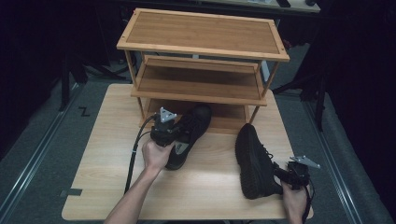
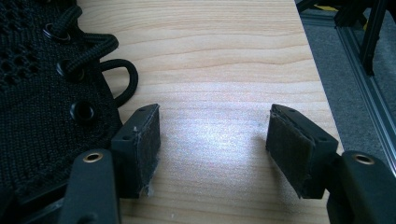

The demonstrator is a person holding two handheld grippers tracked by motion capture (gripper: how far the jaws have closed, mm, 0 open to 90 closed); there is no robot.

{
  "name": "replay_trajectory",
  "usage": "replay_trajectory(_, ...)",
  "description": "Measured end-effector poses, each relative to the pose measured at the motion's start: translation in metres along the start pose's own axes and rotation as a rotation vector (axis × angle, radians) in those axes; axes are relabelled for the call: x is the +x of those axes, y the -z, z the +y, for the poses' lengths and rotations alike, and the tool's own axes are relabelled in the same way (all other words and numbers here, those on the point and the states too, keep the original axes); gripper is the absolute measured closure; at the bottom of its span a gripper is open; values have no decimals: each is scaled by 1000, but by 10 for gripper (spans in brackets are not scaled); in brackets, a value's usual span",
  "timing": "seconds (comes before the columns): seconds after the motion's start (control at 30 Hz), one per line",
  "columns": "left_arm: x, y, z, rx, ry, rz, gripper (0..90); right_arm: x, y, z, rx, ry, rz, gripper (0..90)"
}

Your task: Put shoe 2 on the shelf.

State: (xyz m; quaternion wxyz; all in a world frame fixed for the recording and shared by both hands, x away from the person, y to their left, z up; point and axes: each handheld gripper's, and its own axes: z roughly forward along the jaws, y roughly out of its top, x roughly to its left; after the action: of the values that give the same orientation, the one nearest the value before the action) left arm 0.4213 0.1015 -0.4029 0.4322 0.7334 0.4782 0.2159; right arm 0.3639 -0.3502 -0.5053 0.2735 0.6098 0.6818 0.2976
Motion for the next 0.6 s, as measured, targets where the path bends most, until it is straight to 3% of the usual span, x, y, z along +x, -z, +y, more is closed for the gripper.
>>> replay_trajectory(0.27,1,-15,12,-3,-3,30,882,0,0,0,0,2,-2,352)
replay_trajectory(0.6,5,-36,25,-24,44,58,882,0,0,0,0,2,-1,351)
